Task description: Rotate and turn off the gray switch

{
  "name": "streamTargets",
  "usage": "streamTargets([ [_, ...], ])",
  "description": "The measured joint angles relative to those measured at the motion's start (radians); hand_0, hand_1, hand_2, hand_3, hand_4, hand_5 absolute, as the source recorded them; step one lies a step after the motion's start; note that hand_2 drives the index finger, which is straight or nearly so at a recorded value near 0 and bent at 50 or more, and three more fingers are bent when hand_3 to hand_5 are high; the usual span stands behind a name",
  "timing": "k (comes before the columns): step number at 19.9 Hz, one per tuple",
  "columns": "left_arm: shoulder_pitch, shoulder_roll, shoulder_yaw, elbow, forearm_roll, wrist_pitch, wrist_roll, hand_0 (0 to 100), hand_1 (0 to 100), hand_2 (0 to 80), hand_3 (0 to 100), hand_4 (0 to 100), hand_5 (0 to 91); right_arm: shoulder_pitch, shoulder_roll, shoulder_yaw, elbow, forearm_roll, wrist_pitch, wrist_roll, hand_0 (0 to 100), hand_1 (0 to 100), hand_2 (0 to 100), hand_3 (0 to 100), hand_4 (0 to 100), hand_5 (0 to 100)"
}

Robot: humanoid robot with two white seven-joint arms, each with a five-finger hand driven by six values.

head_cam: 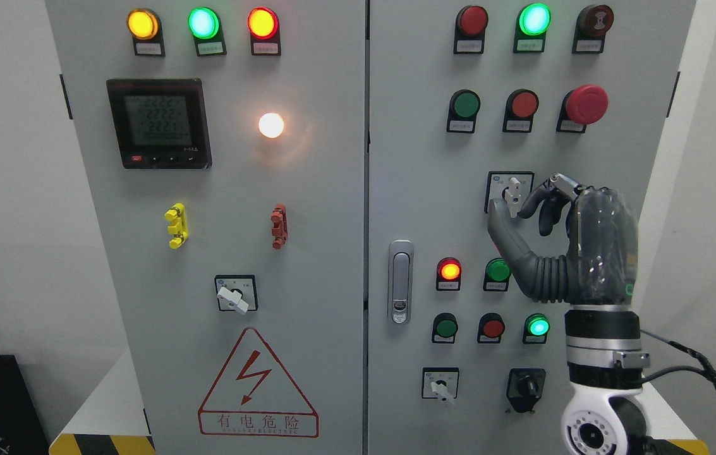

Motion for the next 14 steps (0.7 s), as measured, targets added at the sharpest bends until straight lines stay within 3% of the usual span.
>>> streamTargets([
  [1, 0.0, 0.0, 0.0, 0.0, 0.0, 0.0, 0.0, 12, 39, 0.0, 0, 0, 0.0, 0.013, -0.009, -0.002, -0.005, 0.0, -0.023, -0.004, 28, 44, 51, 82, 67, 63],
  [3, 0.0, 0.0, 0.0, 0.0, 0.0, 0.0, 0.0, 12, 39, 0.0, 0, 0, 0.0, 0.041, -0.031, -0.006, -0.017, -0.001, -0.062, -0.008, 28, 43, 45, 63, 46, 38],
  [4, 0.0, 0.0, 0.0, 0.0, 0.0, 0.0, 0.0, 12, 39, 0.0, 0, 0, 0.0, 0.053, -0.042, -0.008, -0.023, -0.001, -0.079, -0.01, 28, 42, 44, 60, 43, 33],
  [5, 0.0, 0.0, 0.0, 0.0, 0.0, 0.0, 0.0, 12, 39, 0.0, 0, 0, 0.0, 0.065, -0.053, -0.009, -0.029, -0.001, -0.091, -0.011, 28, 39, 40, 47, 32, 22],
  [8, 0.0, 0.0, 0.0, 0.0, 0.0, 0.0, 0.0, 12, 39, 0.0, 0, 0, 0.0, 0.096, -0.082, -0.013, -0.047, -0.001, -0.121, -0.013, 28, 37, 29, 29, 17, 5],
  [9, 0.0, 0.0, 0.0, 0.0, 0.0, 0.0, 0.0, 12, 39, 0.0, 0, 0, 0.0, 0.106, -0.093, -0.015, -0.053, -0.001, -0.128, -0.013, 28, 35, 23, 20, 9, 0],
  [14, 0.0, 0.0, 0.0, 0.0, 0.0, 0.0, 0.0, 12, 39, 0.0, 0, 0, 0.0, 0.154, -0.143, -0.019, -0.081, -0.002, -0.176, -0.008, 28, 29, 10, 10, 0, 0],
])
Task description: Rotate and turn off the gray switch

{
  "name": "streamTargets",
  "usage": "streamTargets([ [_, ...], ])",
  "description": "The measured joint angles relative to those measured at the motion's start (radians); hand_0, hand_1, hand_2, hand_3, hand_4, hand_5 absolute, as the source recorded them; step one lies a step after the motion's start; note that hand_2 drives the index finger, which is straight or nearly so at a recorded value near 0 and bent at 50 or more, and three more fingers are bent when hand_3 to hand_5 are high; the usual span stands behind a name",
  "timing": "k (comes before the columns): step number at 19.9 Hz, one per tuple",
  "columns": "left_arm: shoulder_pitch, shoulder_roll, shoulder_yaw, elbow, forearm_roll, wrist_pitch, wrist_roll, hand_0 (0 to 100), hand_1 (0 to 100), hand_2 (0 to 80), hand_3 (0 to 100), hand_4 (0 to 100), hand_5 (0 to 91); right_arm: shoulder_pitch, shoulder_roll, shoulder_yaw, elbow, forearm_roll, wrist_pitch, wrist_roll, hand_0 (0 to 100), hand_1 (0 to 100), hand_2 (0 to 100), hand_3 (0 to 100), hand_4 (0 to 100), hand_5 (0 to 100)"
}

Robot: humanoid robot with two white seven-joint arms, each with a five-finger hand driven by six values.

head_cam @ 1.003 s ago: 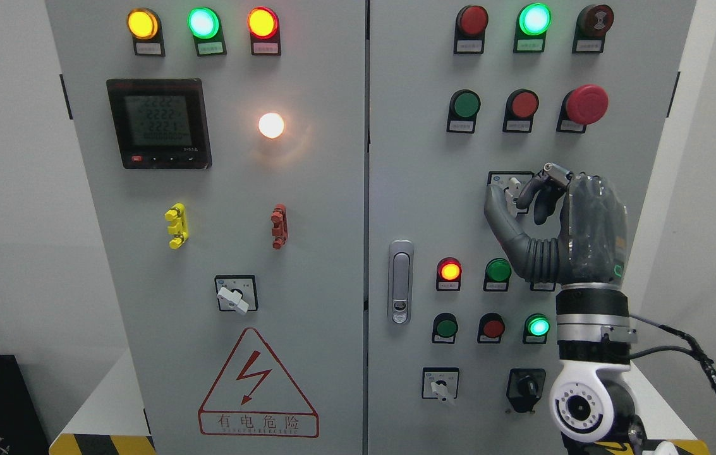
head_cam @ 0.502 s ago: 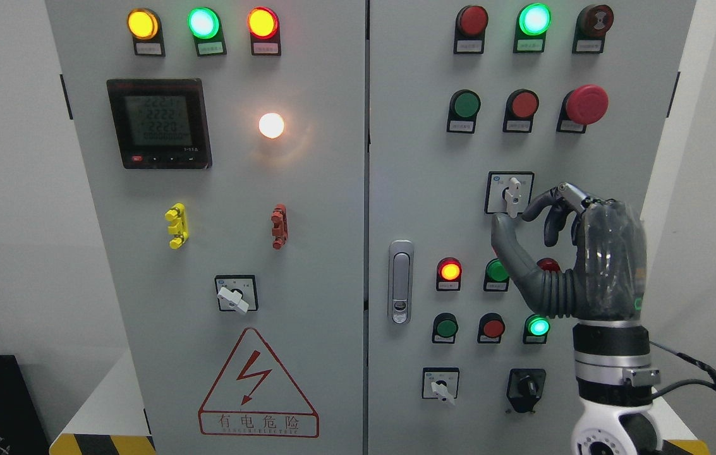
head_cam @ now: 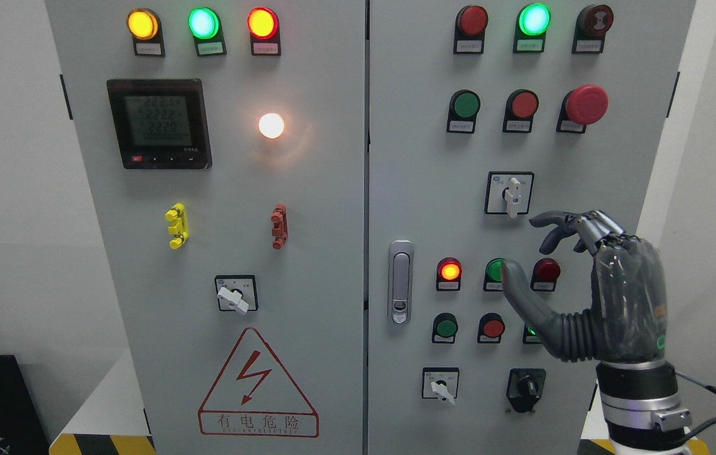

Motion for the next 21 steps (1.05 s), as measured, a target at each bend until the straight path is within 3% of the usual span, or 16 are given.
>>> streamTargets([
  [10, 0.0, 0.0, 0.0, 0.0, 0.0, 0.0, 0.0, 12, 39, 0.0, 0, 0, 0.0, 0.06, -0.062, -0.001, -0.03, 0.0, -0.027, 0.039, 23, 31, 8, 8, 0, 0],
  [21, 0.0, 0.0, 0.0, 0.0, 0.0, 0.0, 0.0, 12, 39, 0.0, 0, 0, 0.0, 0.085, -0.087, -0.002, -0.044, 0.001, -0.018, 0.048, 20, 30, 7, 9, 0, 0],
])
